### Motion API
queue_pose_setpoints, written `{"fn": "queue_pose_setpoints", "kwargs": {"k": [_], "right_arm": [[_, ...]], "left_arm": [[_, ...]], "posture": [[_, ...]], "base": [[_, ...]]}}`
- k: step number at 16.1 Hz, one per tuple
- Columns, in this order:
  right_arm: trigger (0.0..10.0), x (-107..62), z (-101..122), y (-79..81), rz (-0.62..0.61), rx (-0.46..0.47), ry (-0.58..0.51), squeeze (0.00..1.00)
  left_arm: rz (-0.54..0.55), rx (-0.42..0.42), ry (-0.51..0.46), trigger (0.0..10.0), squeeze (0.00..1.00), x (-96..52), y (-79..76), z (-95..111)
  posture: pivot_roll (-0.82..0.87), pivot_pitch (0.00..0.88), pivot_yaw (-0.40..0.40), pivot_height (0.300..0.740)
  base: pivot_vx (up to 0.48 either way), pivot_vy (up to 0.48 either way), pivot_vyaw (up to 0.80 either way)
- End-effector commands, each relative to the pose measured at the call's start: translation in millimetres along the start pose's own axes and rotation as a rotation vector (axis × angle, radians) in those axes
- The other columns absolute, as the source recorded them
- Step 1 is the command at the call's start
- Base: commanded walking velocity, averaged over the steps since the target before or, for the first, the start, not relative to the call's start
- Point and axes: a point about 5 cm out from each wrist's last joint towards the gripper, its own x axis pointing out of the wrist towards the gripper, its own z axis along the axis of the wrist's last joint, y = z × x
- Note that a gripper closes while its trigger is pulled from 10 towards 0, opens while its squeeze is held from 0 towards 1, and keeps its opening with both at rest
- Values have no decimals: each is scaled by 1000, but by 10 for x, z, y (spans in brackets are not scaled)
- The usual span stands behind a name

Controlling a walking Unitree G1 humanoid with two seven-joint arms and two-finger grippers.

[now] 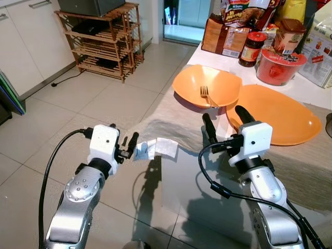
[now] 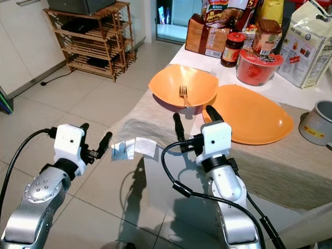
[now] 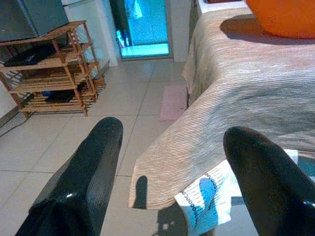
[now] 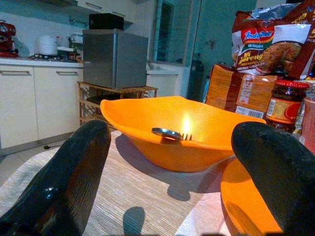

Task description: Setting the table

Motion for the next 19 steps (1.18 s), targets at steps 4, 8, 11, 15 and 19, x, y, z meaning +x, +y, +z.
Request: {"fn": "queue_pose_setpoints", "kwargs": {"k": [4,8,11,15,19], "right_arm": [[10000,75,7,1,-13,-6,3,0],[10000,147,-21,42,-6,14,4,0],[10000,196,-41,32,3,26,10,0],[10000,231,-81,47,17,24,20,0],[10000,243,-94,48,24,17,25,0]], "left_arm": [[-6,-3,-43,10000,0,29,-55,83],[-5,-6,-62,10000,0,50,-76,131],[4,-6,-71,10000,0,66,-70,155],[17,-11,-84,10000,0,91,-73,190],[21,-16,-91,10000,0,110,-79,214]], "posture": [[40,0,27,740],[50,0,24,740],[58,0,19,740],[62,0,14,740],[60,0,12,740]], "base": [[0,0,0],[0,0,0],[0,0,0],[0,0,0],[0,0,0]]}}
